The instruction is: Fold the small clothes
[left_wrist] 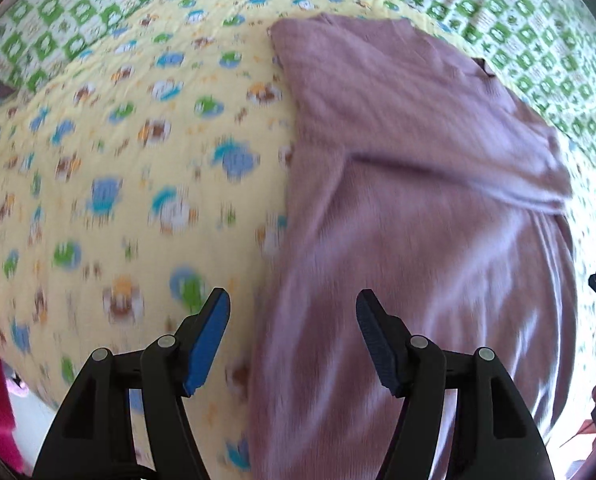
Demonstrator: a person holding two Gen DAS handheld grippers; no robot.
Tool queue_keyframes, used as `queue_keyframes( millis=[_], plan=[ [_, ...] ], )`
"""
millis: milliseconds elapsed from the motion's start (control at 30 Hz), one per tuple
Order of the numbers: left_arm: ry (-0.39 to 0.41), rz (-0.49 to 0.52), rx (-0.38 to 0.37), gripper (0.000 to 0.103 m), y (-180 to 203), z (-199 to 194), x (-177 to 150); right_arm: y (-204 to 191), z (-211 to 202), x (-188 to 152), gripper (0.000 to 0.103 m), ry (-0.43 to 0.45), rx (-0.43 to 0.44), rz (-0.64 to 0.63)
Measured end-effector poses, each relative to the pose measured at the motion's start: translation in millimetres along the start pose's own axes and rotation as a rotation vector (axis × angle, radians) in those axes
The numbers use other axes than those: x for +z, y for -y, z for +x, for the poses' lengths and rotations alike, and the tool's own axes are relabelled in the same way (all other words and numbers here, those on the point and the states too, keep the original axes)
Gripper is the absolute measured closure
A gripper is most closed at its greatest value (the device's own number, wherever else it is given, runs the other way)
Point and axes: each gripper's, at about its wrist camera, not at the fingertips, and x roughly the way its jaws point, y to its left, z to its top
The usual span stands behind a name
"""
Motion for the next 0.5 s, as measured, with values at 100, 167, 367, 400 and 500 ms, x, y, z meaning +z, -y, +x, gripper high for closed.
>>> queue_keyframes(
  millis=[100, 167, 367, 400, 500],
  plan=[
    [-0.01, -0.02, -0.018, 0.036, -5, -10, -25, 3, -11, -18, 0.045, -0.003, 0.007, 0.013],
    [-0.011, -0.034, -0.028, 0.035, -11, -14, -42, 5, -18, -30, 0.045, -0.004, 0.006, 0.016],
    [-0.046, -0.054, -0.048, 0.034, -23, -16, -90, 14, -42, -66, 0.045, -0.02, 0.008, 0.015],
    [-0.051, -0.054, -0.049, 0.034, -24, -16, -96, 16, -46, -74, 0.045, -0.024, 0.006, 0.016],
    [-0.067, -0.069, -0.064, 0.033, -29, -17, -115, 24, -58, -95, 0.045, -0.035, -0.002, 0.032]
  ],
)
